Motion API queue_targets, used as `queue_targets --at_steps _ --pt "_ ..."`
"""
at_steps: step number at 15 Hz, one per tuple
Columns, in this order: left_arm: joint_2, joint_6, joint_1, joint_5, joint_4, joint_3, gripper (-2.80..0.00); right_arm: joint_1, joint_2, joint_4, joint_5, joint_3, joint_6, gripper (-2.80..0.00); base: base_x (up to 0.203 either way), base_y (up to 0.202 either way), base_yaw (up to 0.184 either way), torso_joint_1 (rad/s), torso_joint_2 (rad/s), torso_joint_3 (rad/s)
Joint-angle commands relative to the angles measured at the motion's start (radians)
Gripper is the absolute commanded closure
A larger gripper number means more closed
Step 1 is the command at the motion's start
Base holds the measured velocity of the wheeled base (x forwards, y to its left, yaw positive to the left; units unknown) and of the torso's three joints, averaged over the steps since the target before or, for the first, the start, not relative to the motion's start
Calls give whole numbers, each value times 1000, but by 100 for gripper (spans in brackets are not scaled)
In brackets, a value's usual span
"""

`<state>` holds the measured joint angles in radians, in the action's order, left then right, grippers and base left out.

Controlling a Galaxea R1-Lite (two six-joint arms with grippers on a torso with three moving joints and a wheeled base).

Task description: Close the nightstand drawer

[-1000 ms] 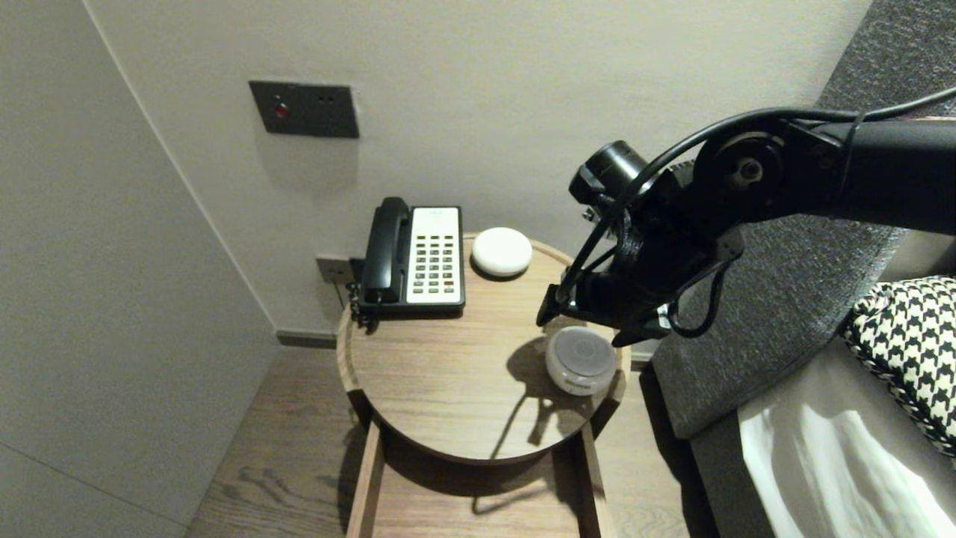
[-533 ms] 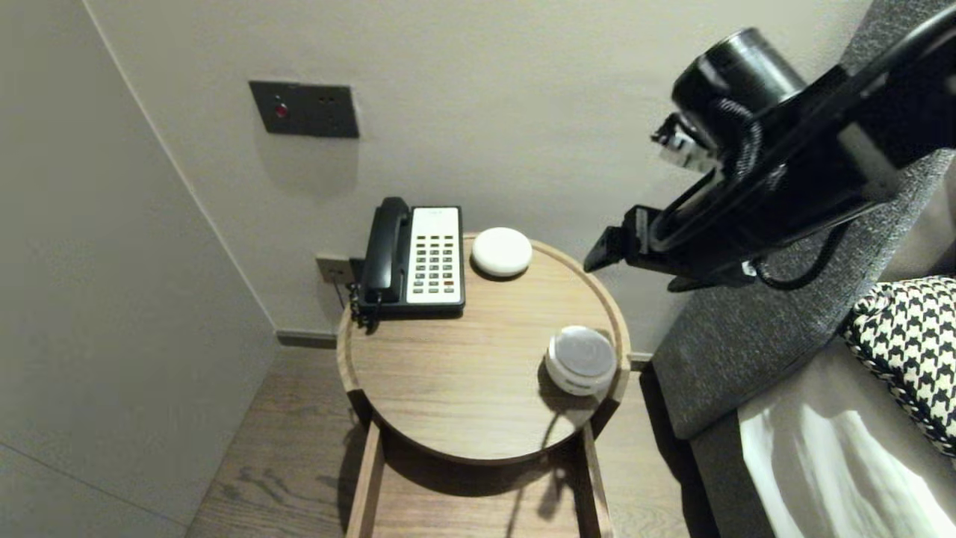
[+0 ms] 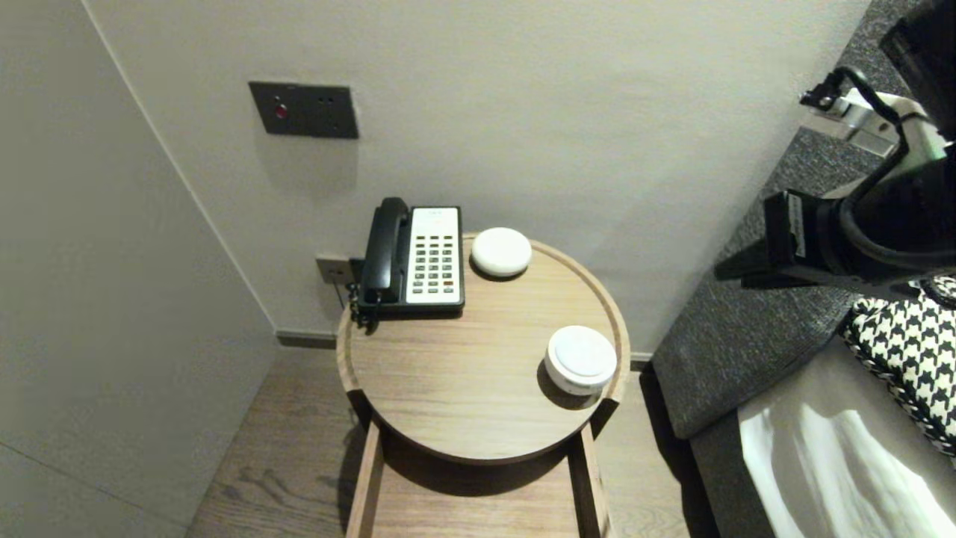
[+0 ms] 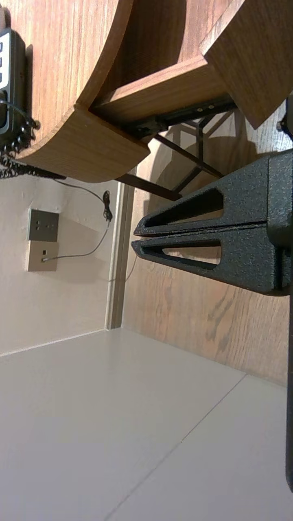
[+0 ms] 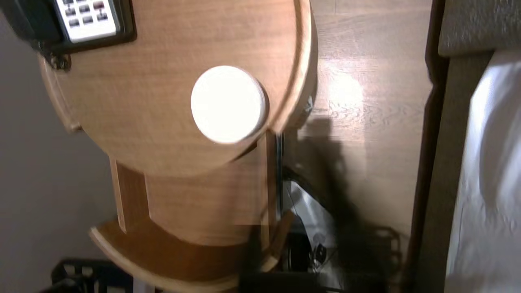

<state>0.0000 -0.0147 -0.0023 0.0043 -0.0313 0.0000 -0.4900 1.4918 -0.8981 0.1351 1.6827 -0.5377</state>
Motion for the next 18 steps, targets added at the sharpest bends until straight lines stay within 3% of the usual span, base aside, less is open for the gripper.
queue_targets --at_steps 1,5,11,18 --pt "0 -1 0 0 -1 0 0 2 -78 18 -5 -105 -6 0 0 0 0 0 0 0" --pt "0 -1 0 0 -1 0 0 21 -127 146 -116 -372 -2 0 0 0 0 0 0 0" --pt "0 -1 -1 0 -1 0 0 18 -145 289 -230 -777 97 0 0 0 0 0 0 0" --pt "0 -1 -1 0 1 0 0 -64 -163 392 -300 -985 129 0 0 0 0 0 0 0"
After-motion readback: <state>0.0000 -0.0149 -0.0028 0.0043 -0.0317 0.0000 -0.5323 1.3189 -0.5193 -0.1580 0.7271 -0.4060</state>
